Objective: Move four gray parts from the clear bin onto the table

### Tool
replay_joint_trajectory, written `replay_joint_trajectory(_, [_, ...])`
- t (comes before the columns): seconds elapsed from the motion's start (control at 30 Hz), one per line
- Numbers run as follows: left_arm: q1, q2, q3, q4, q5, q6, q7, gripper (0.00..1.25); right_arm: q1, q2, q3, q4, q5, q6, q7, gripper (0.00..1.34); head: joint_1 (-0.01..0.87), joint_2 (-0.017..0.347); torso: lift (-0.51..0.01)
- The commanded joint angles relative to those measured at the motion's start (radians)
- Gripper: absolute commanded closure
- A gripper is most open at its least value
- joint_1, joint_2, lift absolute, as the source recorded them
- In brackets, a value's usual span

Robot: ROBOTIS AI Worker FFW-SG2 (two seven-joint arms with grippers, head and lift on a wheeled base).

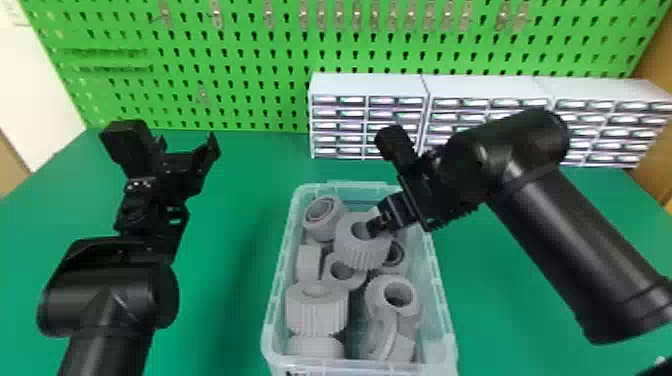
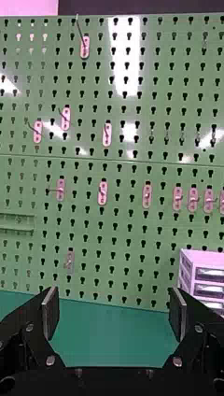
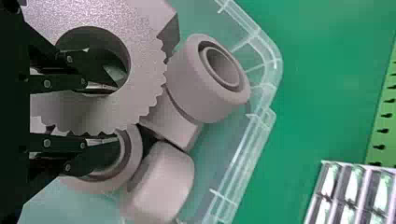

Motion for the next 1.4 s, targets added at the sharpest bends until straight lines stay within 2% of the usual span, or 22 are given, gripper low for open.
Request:
replay_joint_trajectory(0.0, [0.004, 0.0, 0.001, 0.0, 0.0, 0.0, 0.0, 0.35, 0.003, -0.001, -0.034, -0.042, 0.025, 0.023, 0.001, 0.93, 0.693, 0.072, -0.052])
replay_joint_trajectory(0.9, [0.011, 0.0, -0.005, 0.0, 0.0, 0.0, 0.006, 0.35, 0.031, -0.007, -0.234, -0.2, 0.161, 0.141, 0.0, 0.93, 0.693, 0.072, -0.052])
replay_joint_trajectory(1.37, [0.016, 0.0, -0.011, 0.001, 0.006, 0.0, 0.021, 0.35, 0.053, -0.01, -0.323, -0.22, 0.202, 0.169, 0.0, 0.93, 0.693, 0.072, -0.052])
